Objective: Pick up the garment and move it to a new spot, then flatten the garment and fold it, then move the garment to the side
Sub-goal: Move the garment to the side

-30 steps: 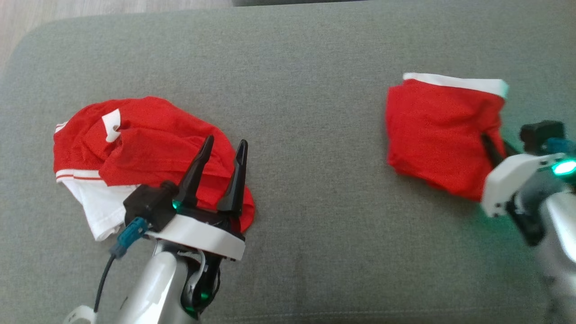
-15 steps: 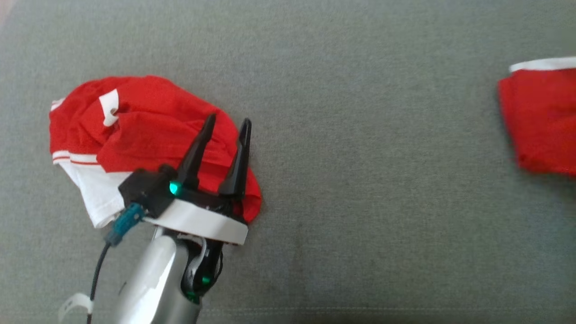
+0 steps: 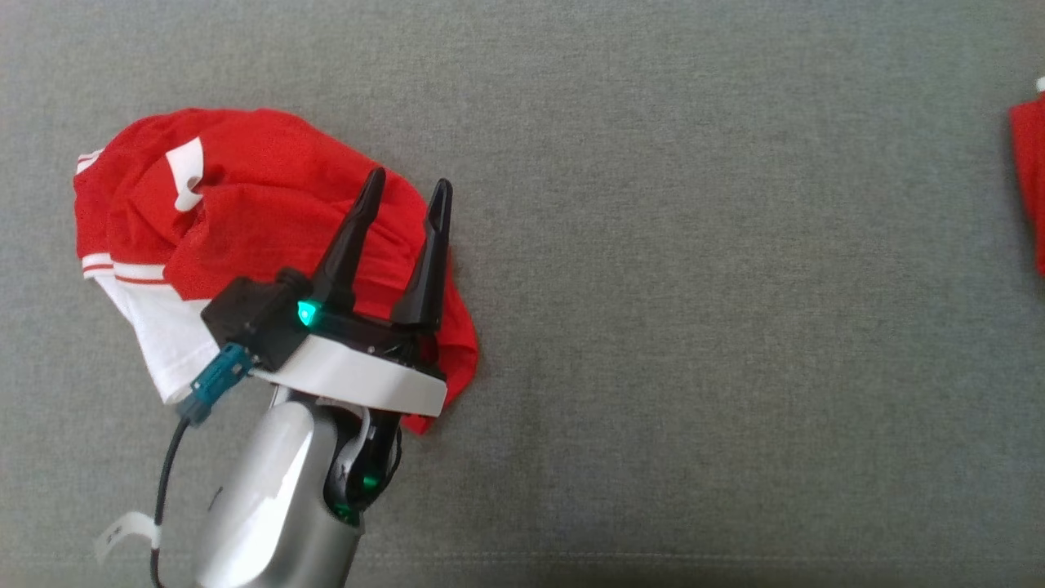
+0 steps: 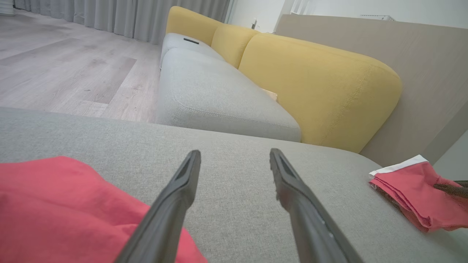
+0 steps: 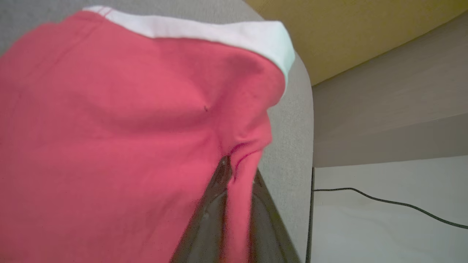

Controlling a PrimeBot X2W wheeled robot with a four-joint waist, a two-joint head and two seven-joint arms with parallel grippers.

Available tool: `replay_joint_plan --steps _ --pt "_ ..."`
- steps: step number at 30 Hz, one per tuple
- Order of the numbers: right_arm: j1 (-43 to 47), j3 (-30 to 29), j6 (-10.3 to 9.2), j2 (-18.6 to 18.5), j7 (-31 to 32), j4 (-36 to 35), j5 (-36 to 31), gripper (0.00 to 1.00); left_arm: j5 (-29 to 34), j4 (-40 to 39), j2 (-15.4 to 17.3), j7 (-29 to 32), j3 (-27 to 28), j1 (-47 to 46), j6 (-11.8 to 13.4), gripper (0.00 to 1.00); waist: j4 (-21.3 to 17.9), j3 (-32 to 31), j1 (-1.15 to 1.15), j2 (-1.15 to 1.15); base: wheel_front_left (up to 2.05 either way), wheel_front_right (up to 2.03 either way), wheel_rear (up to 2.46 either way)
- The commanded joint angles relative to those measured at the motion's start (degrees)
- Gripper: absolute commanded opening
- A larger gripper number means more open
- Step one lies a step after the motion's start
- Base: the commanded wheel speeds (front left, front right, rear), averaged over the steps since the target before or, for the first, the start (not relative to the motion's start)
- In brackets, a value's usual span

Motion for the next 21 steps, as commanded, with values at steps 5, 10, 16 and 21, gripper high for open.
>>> replay_joint_plan --steps 5,10,16,21 --pt "-0.1 -4.5 -0.04 2.2 -1.9 -1.0 -2.8 1.00 0.4 -1.5 0.4 -0.5 1.8 -0.9 -0.4 1.00 -0.9 -2.3 -0.01 0.00 0.00 0.00 0.00" --pt "0.1 -7.4 -0.04 7.4 -3.0 -3.1 -5.7 1.00 0.6 -1.2 0.4 -0.5 2.5 0.4 -0.3 1.00 -1.8 -5.8 -0.01 0.00 0.00 0.00 0.00" --pt "1.6 -11.5 -0.04 17.8 -9.5 -9.9 -6.4 1.00 1.0 -1.1 0.4 -0.5 4.0 2.9 0.0 1.00 -2.9 -11.0 -0.01 0.00 0.00 0.00 0.00" --pt "5.6 -14.1 -0.04 27.7 -16.6 -16.9 -5.2 1.00 1.7 -1.1 0.4 -0.5 5.9 5.6 0.1 1.00 -3.4 -15.1 -0.01 0.00 0.00 0.00 0.00"
